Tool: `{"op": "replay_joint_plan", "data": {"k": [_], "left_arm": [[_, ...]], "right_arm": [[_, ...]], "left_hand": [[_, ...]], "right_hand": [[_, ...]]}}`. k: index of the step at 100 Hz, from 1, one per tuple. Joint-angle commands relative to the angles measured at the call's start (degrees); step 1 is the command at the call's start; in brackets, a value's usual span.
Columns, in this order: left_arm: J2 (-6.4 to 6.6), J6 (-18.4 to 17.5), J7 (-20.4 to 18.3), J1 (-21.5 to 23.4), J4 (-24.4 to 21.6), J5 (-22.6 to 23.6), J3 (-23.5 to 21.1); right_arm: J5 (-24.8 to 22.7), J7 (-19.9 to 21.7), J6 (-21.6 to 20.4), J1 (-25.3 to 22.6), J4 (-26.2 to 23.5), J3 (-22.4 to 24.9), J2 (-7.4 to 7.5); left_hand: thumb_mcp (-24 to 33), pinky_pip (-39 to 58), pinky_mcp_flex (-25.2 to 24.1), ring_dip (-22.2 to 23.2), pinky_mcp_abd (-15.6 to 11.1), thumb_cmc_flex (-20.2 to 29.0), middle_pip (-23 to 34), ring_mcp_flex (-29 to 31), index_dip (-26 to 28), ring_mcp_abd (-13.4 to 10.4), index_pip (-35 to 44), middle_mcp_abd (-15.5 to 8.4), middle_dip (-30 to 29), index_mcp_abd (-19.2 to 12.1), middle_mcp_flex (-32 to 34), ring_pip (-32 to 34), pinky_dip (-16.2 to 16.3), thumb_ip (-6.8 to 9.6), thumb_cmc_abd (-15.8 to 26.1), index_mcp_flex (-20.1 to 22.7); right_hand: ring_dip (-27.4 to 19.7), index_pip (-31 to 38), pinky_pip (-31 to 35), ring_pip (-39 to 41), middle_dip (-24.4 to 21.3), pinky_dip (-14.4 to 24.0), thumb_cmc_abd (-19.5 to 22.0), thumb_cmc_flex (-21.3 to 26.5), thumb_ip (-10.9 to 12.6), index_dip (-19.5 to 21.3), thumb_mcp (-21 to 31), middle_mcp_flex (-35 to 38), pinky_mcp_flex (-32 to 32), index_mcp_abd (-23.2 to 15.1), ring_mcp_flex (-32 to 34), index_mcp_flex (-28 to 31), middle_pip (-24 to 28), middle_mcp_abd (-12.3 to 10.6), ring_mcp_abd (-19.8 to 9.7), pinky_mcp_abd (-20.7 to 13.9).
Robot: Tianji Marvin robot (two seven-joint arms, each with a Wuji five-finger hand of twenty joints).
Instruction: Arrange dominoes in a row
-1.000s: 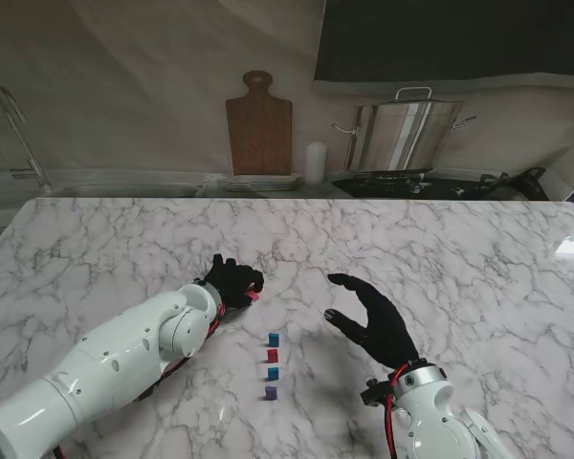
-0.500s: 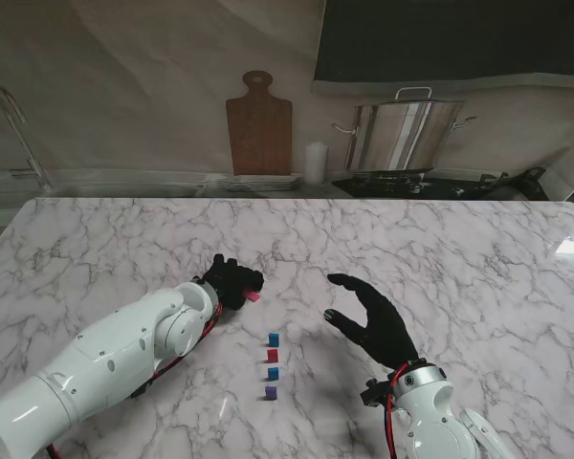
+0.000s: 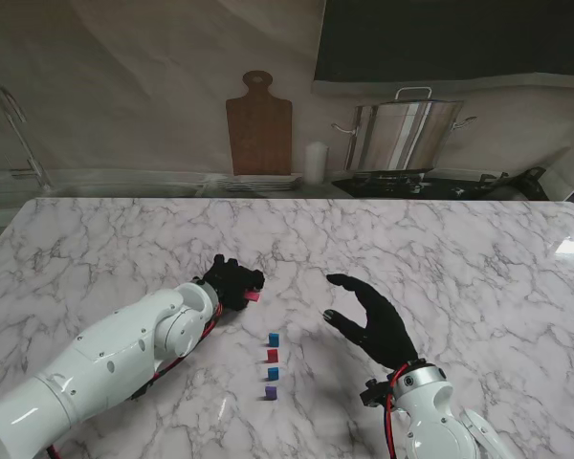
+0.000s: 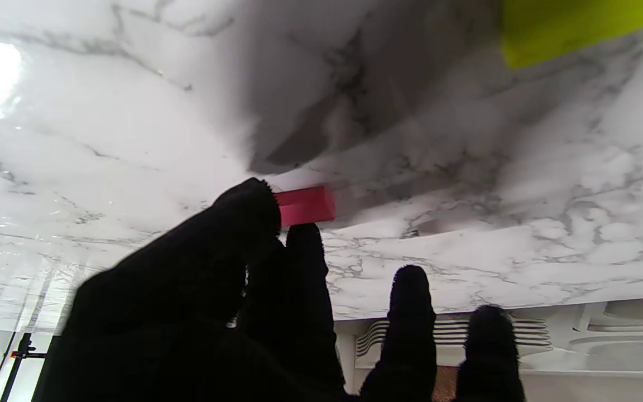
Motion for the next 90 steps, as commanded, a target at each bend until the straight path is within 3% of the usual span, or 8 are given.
{"op": "replay_joint_plan", "data": {"k": [1,14,36,46,54,57,77,90], "left_arm": [[-0.05,-0.02,-1.12,0.64,0.43,-0.18,0.56],[-0.07,0.28,-1.01,0.72,0.33,-0.04,0.70],[0.01,0.27,-0.56,0.85,0.19,0.68,0.60],[0.03,-0.12,0.03,0.83,0.38,1.12,0.61],[0.04,-0.32,0.52,0.85,0.48,1.53,0.59],[0.03,-0.36,0.68,0.85,0.51,1.63,0.59],[-0.03,-0.43,1.36,0.66,0.79,2.07,0.95],[-0.07,-0.19,1.58,0.67,0.73,2.23,1.06]], "right_arm": [[-0.11,0.11,0.29,-0.28,-0.24,-0.12,-0.06],[-0.15,0.14,0.27,-0.28,-0.25,-0.19,-0.05],[-0.28,0.19,0.22,-0.27,-0.27,-0.34,-0.02],[-0.30,0.13,0.24,-0.27,-0.26,-0.35,-0.03],[-0.30,0.14,0.23,-0.26,-0.24,-0.37,-0.03],[-0.32,0.14,0.21,-0.26,-0.24,-0.38,-0.02],[-0.31,0.07,0.13,-0.26,-0.21,-0.37,-0.04],[-0.28,-0.01,0.12,-0.22,-0.14,-0.38,-0.06]], "left_hand": [[-0.28,0.63,-1.25,0.02,0.26,-0.71,-5.09,0.48,-1.72,0.03,-1.91,0.21,-4.93,1.59,2.42,-0.26,-0.61,1.09,0.08,-0.05],[0.08,0.61,-1.31,0.23,0.42,-1.05,-3.79,0.69,-3.43,-0.05,-3.77,1.91,-4.66,4.39,3.43,-0.01,-0.43,1.18,0.02,1.19],[0.64,0.76,-1.26,0.90,0.50,-0.77,-0.96,0.68,-4.23,-0.20,-4.75,1.26,-2.92,6.24,2.99,0.87,-0.04,1.28,-0.21,1.19],[0.94,0.85,-1.31,1.47,0.54,-0.23,1.43,0.00,-3.83,-0.14,-4.71,0.85,-0.75,6.39,0.30,1.57,0.10,1.19,-0.18,-0.83],[0.67,0.85,-1.29,2.19,0.51,0.44,4.79,-0.18,-2.91,-0.24,-4.06,0.52,3.59,6.71,-0.50,2.51,0.12,0.62,-0.66,-1.59],[0.25,0.86,-1.30,2.53,0.50,0.98,4.52,-0.24,-2.47,-0.26,-3.93,0.65,7.26,6.82,-0.32,2.89,0.14,0.00,-0.98,-1.69],[-1.76,1.55,-1.25,4.77,0.40,3.68,6.25,-0.68,-1.79,-1.01,-3.63,1.22,16.65,7.75,0.45,5.47,0.50,-1.72,-2.40,-1.65],[-2.59,1.98,-1.20,5.33,0.49,5.78,5.80,-0.23,-1.60,-1.07,-3.04,0.94,18.63,7.83,3.30,6.31,0.57,-2.28,-4.01,-0.54]], "right_hand": [[-0.50,0.76,0.45,-0.12,0.35,0.67,0.48,1.69,1.19,0.76,1.24,-0.58,-0.22,-0.51,1.29,-1.07,0.89,-0.13,-0.93,-0.09],[-0.49,0.77,0.45,-0.10,0.36,0.67,0.46,1.72,1.19,0.76,1.25,-0.56,-0.22,-0.51,1.33,-1.07,0.91,-0.19,-0.86,-0.10],[-0.49,0.78,0.47,-0.11,0.34,0.67,0.43,1.71,1.18,0.76,1.27,-0.60,-0.18,-0.46,1.33,-1.08,0.89,-0.16,-0.79,-0.15],[-0.50,0.78,0.46,-0.11,0.35,0.67,0.42,1.72,1.18,0.76,1.28,-0.57,-0.19,-0.47,1.32,-1.07,0.91,-0.24,-0.83,-0.13],[-0.50,0.78,0.46,-0.11,0.35,0.67,0.45,1.67,1.18,0.75,1.27,-0.60,-0.18,-0.48,1.32,-1.08,0.90,-0.21,-0.81,-0.14],[-0.50,0.79,0.46,-0.11,0.35,0.67,0.45,1.69,1.18,0.76,1.28,-0.58,-0.18,-0.47,1.32,-1.05,0.91,-0.20,-0.84,-0.11],[-0.50,0.78,0.47,-0.12,0.34,0.66,0.45,1.73,1.18,0.75,1.29,-0.61,-0.18,-0.48,1.30,-1.07,0.91,-0.10,-0.82,-0.08],[-0.50,0.79,0.47,-0.10,0.34,0.67,0.45,1.70,1.17,0.75,1.28,-0.59,-0.17,-0.42,1.34,-1.04,0.92,-0.20,-0.82,-0.12]]}}
